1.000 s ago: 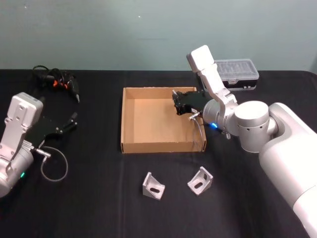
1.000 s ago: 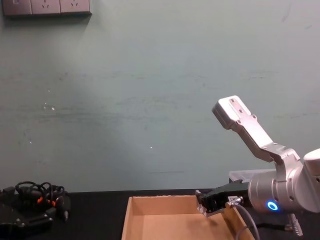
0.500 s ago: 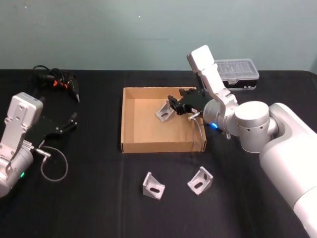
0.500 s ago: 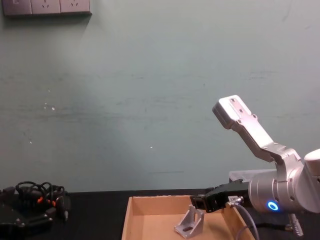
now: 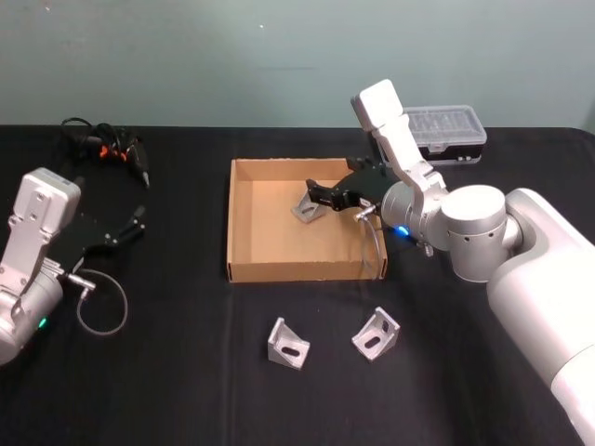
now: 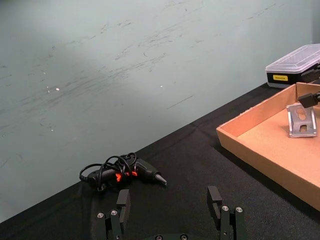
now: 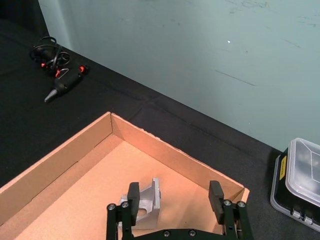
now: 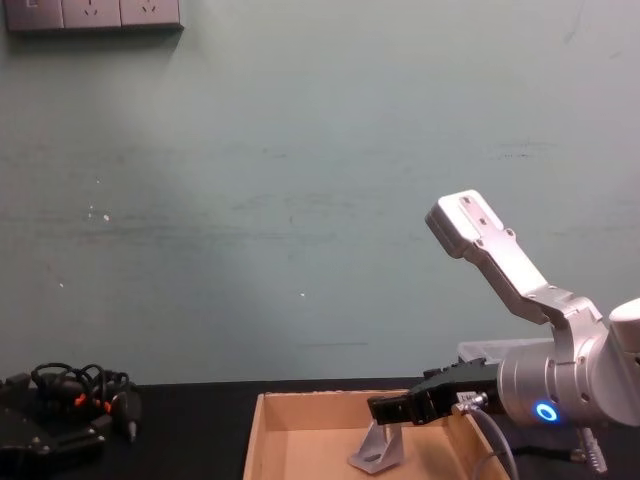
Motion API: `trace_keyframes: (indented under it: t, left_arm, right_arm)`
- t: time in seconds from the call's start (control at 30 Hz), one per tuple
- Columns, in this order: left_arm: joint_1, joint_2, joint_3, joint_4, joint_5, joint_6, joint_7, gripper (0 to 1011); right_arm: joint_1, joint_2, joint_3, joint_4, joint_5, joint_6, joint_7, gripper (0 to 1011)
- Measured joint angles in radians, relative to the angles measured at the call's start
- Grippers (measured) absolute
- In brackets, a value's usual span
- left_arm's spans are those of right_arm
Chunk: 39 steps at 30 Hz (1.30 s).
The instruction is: Use one hand to pick up the angle iron from the table and place it into the box.
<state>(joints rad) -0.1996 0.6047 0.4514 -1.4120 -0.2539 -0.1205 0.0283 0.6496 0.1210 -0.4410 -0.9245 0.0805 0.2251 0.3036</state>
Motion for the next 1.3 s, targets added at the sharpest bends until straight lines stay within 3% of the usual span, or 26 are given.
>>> trace_keyframes:
  t: [0.2,0.43,0.6,0.83,0.87,0.93,1.3]
  left_arm:
    - [0.000,0.000,0.000,0.000,0.000,0.000,0.000,1011]
    - [0.000,0.000,0.000,0.000,0.000,0.000,0.000,1012]
    - [0.000,0.000,0.000,0.000,0.000,0.000,0.000,1011]
    - [0.000,0.000,0.000,0.000,0.000,0.000,0.000,1011]
    - [0.000,0.000,0.000,0.000,0.000,0.000,0.000,1011]
    - [0.000,0.000,0.000,0.000,0.000,0.000,0.000,1011]
    - [0.000,0.000,0.000,0.000,0.000,0.000,0.000,1011]
  right_arm:
    - [0.000,0.000,0.000,0.000,0.000,0.000,0.000,1003]
    - [-0.023,0.006,0.011,-0.037,-0.001,0.006,-0.003,1002]
    - [-0.089,0.029,0.037,-0.161,-0.001,0.036,-0.009,1002]
    - [-0.203,0.074,0.072,-0.390,-0.001,0.103,-0.023,1002]
    - [-0.203,0.074,0.072,-0.390,-0.001,0.103,-0.023,1002]
    - [-0.253,0.100,0.084,-0.487,-0.002,0.140,-0.024,1003]
    - [-0.417,0.191,0.131,-0.769,0.000,0.289,0.001,1003]
